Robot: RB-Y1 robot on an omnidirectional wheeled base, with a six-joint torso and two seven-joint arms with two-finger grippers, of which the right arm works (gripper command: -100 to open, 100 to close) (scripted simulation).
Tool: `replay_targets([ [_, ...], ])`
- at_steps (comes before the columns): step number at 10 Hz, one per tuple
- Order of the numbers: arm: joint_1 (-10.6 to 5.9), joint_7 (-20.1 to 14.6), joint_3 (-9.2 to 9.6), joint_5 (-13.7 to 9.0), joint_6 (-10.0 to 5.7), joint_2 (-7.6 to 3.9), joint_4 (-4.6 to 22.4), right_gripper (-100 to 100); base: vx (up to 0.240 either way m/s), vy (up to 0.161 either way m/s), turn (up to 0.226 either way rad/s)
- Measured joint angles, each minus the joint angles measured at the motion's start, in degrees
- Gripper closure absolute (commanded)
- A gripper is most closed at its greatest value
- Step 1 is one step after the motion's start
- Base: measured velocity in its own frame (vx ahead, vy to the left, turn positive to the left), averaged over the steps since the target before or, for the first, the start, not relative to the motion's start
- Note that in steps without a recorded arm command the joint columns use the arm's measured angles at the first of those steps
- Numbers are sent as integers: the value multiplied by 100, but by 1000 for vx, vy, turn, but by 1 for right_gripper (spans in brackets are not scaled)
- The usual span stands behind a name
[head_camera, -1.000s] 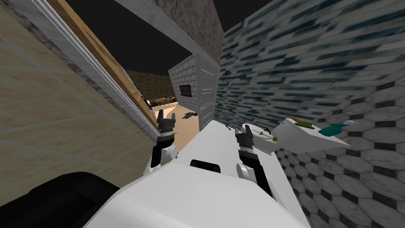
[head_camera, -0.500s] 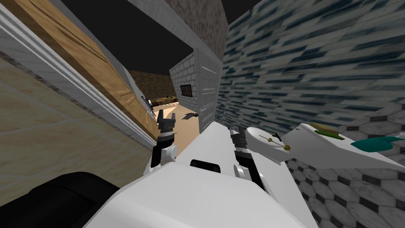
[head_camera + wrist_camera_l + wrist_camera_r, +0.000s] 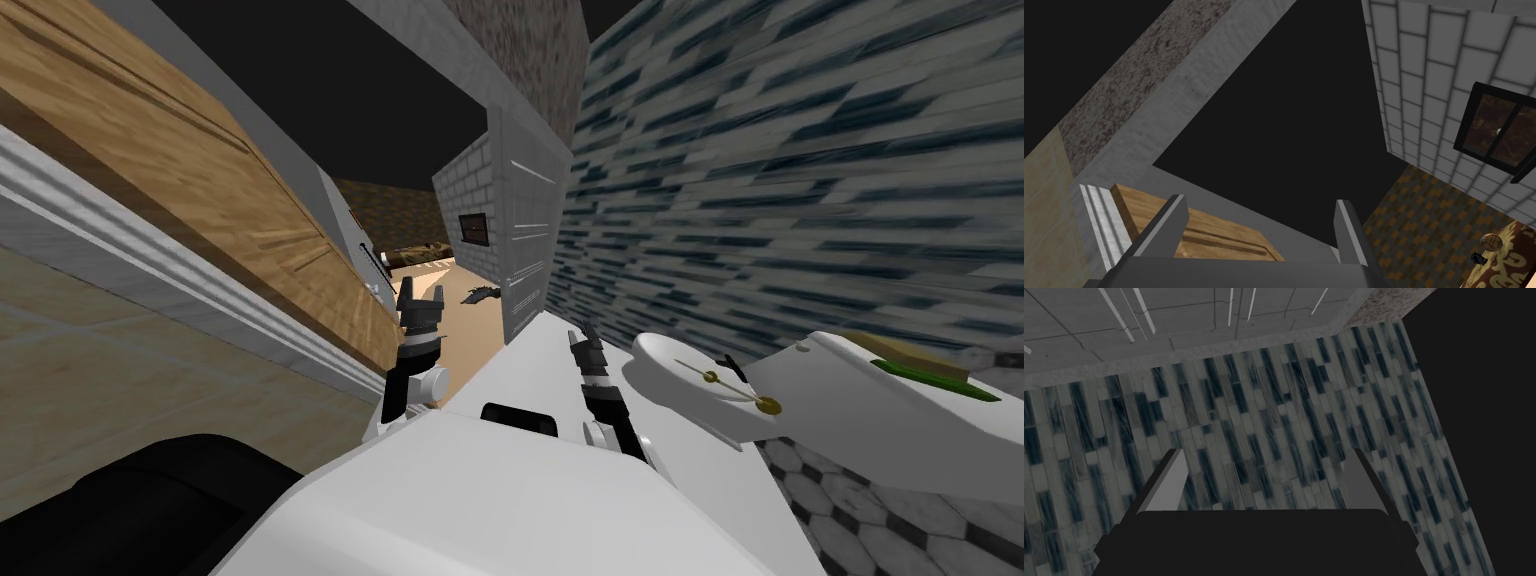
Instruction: Push the door open
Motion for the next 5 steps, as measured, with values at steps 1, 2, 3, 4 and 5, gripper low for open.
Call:
replay_targets([
  [1,-11,-39,105,99,-17,-36,94,-100,209,-27,55],
  [2,19,-69,216,196,-43,-64,146,-100,192,-24,64],
  [3,-24,-118,284,272,-40,-113,222,-100,210,-33,65],
  [4,-24,-152,386,366,-44,-134,286,-100,221,-44,72],
  [5,-13,-184,480,454,-77,-165,364,-100,205,-46,86],
])
